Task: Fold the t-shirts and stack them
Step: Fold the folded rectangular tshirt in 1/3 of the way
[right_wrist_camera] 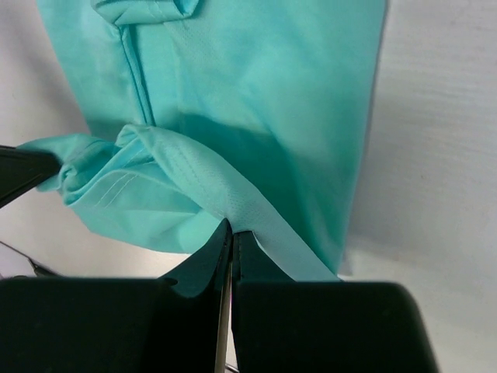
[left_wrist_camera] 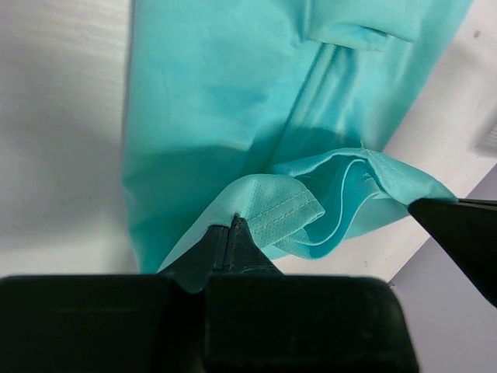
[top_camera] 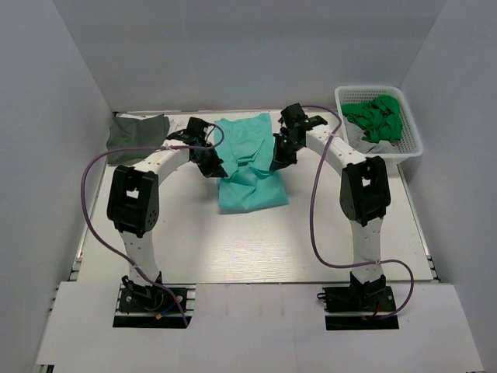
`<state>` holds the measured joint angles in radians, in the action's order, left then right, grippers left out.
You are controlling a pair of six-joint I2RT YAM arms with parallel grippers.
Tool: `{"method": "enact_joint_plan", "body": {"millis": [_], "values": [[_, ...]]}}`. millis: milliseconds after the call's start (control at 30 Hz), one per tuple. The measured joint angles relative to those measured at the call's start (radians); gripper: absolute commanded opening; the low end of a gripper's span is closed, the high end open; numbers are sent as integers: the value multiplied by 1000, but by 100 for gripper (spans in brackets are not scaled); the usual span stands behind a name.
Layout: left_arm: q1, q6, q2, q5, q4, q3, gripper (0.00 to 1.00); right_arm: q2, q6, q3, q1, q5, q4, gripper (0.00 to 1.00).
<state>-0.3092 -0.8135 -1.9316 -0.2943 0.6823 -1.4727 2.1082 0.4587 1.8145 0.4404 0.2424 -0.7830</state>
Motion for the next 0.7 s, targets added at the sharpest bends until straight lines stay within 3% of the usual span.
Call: {"method": "enact_joint_plan", "body": {"millis": [267,333,367,400,467,500,533,567,600,667,700], "values": [[23,9,-88,-13,-47,-16,0,72,10,22,-4,19,69,0],[33,9,-111,-13,-60,-31,7,90,15,27,-8,22,91,0],[39,8,-122,-13,-72,-34,26,104,20,41,-11,24,92,0],[46,14,-130,-15,-89,-34,34,121,25,59,-16,26,102,5],[60,14,-143,-24,-132,-37,57,152,34,93,-27,37,127,5],[67,11,-153,-28,-151,-47,85,164,36,107,-34,44,144,8],[72,23,-160,-29,-170,-58,100,174,40,117,-42,53,162,13],[76,29,-169,-29,-187,-77,100,179,45,121,-50,61,182,20],[82,35,-178,-31,-199,-105,100,182,54,123,-58,72,205,52],[90,53,-193,-34,-200,-170,100,182,66,123,-75,91,243,89],[93,68,-200,-34,-200,-207,100,182,69,123,-79,100,262,90]]}}
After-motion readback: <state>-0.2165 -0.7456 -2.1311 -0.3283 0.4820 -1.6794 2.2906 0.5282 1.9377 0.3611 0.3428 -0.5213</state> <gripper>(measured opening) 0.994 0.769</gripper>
